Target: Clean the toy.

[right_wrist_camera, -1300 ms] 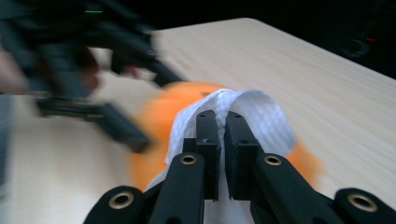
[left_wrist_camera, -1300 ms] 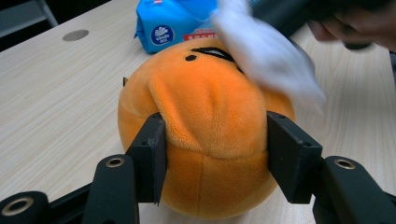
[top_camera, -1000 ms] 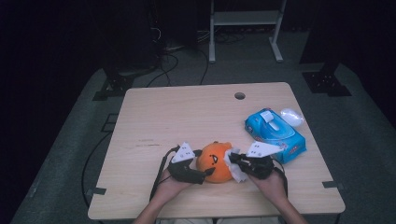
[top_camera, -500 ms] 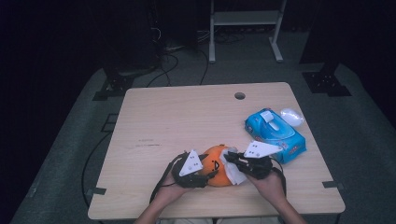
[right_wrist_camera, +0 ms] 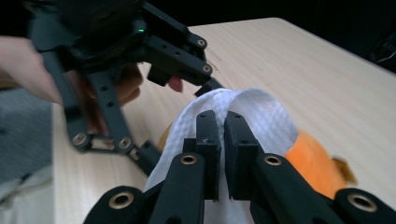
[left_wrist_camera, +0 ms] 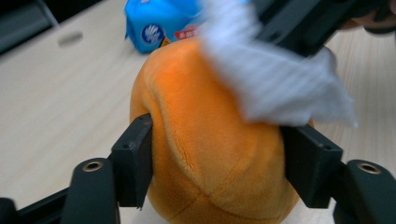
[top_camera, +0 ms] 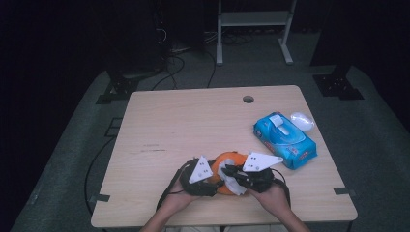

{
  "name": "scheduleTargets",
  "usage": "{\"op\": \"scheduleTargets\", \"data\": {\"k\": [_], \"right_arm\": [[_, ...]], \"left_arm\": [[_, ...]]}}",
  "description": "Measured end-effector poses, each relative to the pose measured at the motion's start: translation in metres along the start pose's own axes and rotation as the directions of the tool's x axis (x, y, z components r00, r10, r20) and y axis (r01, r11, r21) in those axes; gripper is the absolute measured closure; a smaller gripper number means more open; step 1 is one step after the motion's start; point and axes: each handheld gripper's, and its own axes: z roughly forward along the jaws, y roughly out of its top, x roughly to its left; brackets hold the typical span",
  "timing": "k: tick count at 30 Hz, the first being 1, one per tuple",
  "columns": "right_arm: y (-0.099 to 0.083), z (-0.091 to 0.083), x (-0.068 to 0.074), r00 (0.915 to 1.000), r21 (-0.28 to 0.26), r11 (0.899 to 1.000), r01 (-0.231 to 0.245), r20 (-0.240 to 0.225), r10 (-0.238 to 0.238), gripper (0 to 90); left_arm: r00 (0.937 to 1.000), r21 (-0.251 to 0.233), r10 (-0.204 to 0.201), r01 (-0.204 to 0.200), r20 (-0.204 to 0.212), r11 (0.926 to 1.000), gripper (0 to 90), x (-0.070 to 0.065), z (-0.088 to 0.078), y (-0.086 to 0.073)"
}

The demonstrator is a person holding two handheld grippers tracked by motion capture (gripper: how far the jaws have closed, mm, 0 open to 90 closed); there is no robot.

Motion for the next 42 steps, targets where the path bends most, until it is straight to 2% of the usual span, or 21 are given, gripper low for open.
{"op": "scheduleTargets", "data": {"k": [1, 4, 6, 8, 9, 10, 11, 13, 15, 16, 18, 19, 21, 23, 26, 28, 31, 34, 37, 40, 42], "right_arm": [[0.000, -0.001, -0.002, 1.0000, 0.001, 1.000, 0.005, 0.008, -0.005, 84.7], [-0.008, -0.010, -0.020, 0.9962, -0.017, 0.998, -0.061, 0.061, 0.062, 84.7], [-0.017, -0.015, -0.032, 0.9908, -0.012, 0.994, -0.105, 0.084, 0.106, 84.7], [-0.023, -0.016, -0.035, 0.9892, -0.007, 0.992, -0.122, 0.081, 0.123, 84.7], [-0.023, -0.014, -0.032, 0.9903, -0.003, 0.993, -0.119, 0.072, 0.119, 84.8], [-0.021, -0.011, -0.027, 0.9928, 0.007, 0.994, -0.105, 0.059, 0.104, 84.8], [-0.020, -0.009, -0.023, 0.9940, 0.012, 0.995, -0.095, 0.056, 0.094, 84.8], [-0.013, -0.007, -0.013, 0.9967, 0.010, 0.998, -0.068, 0.046, 0.067, 84.7], [-0.005, -0.005, -0.005, 0.9983, -0.004, 0.998, -0.056, 0.014, 0.056, 84.7], [-0.002, -0.004, 0.000, 0.9990, -0.008, 0.999, -0.044, 0.006, 0.044, 84.7], [0.003, -0.002, 0.004, 0.9999, -0.008, 1.000, -0.014, 0.007, 0.014, 84.8], [0.004, -0.003, 0.003, 0.9998, -0.005, 1.000, -0.011, 0.018, 0.011, 84.8], [0.000, -0.008, -0.009, 0.9983, -0.017, 0.999, -0.050, 0.030, 0.050, 84.8], [-0.008, -0.014, -0.023, 0.9923, -0.012, 0.995, -0.102, 0.070, 0.102, 84.8], [-0.022, -0.019, -0.039, 0.9805, -0.009, 0.984, -0.178, 0.083, 0.178, 84.8], [-0.022, -0.017, -0.037, 0.9824, -0.003, 0.986, -0.166, 0.087, 0.165, 84.7], [-0.015, -0.014, -0.025, 0.9895, -0.008, 0.992, -0.126, 0.070, 0.127, 84.7], [-0.014, -0.010, -0.020, 0.9932, -0.010, 0.995, -0.096, 0.066, 0.096, 84.7], [-0.022, -0.012, -0.034, 0.9841, -0.017, 0.988, -0.155, 0.085, 0.156, 84.7], [-0.035, -0.016, -0.048, 0.9706, -0.004, 0.978, -0.208, 0.122, 0.207, 84.4], [-0.038, -0.016, -0.051, 0.9686, 0.003, 0.977, -0.215, 0.128, 0.213, 84.4]], "left_arm": [[1.0000, -0.003, -0.001, 0.001, 0.003, 1.0000, 36.3, 0.000, -0.001, 0.000], [0.9999, -0.007, -0.010, 0.011, 0.013, 0.9999, 36.2, 0.001, -0.001, -0.002], [0.9987, -0.018, -0.045, 0.046, 0.022, 0.9988, 31.6, 0.003, 0.000, -0.002], [0.9897, -0.018, -0.131, 0.132, 0.058, 0.9911, 17.3, 0.009, 0.003, -0.002], [0.9788, -0.008, -0.187, 0.189, 0.082, 0.9820, 12.7, 0.012, 0.005, -0.003], [0.9736, -0.004, -0.209, 0.210, 0.091, 0.9776, 12.3, 0.014, 0.006, -0.005], [0.9733, 0.002, -0.212, 0.212, 0.088, 0.9772, 13.9, 0.016, 0.005, -0.006], [0.9847, -0.004, -0.160, 0.161, 0.067, 0.9869, 25.5, 0.013, 0.001, -0.006], [0.9953, -0.015, -0.088, 0.088, 0.041, 0.9960, 29.8, 0.005, -0.001, -0.003], [0.9992, -0.013, -0.031, 0.031, 0.024, 0.9994, 30.5, -0.002, -0.001, 0.001], [1.0000, -0.019, 0.007, -0.006, 0.007, 0.9998, 31.3, -0.008, -0.001, 0.004], [0.9999, -0.023, 0.008, -0.008, 0.007, 0.9997, 32.0, -0.009, -0.001, 0.005], [0.9999, -0.026, 0.003, -0.003, 0.013, 0.9997, 33.0, -0.008, -0.002, 0.004], [0.9998, -0.024, -0.007, 0.007, 0.016, 0.9997, 33.2, -0.006, -0.002, 0.002], [0.9972, -0.026, -0.059, 0.060, 0.047, 0.9979, 30.1, -0.002, 0.000, 0.002], [0.9942, -0.024, -0.093, 0.094, 0.054, 0.9953, 20.9, -0.001, 0.001, 0.003], [0.9916, -0.022, -0.118, 0.119, 0.053, 0.9926, 18.7, 0.001, 0.001, 0.002], [0.9935, 0.012, -0.111, 0.111, 0.025, 0.9938, 32.5, 0.003, -0.001, 0.001], [0.9924, 0.032, -0.123, 0.122, 0.012, 0.9920, 37.4, 0.006, -0.001, -0.001], [0.9836, 0.025, -0.178, 0.177, 0.030, 0.9838, 38.0, 0.013, -0.001, -0.007], [0.9785, 0.008, -0.201, 0.201, 0.045, 0.9795, 35.3, 0.016, 0.000, -0.009]]}}
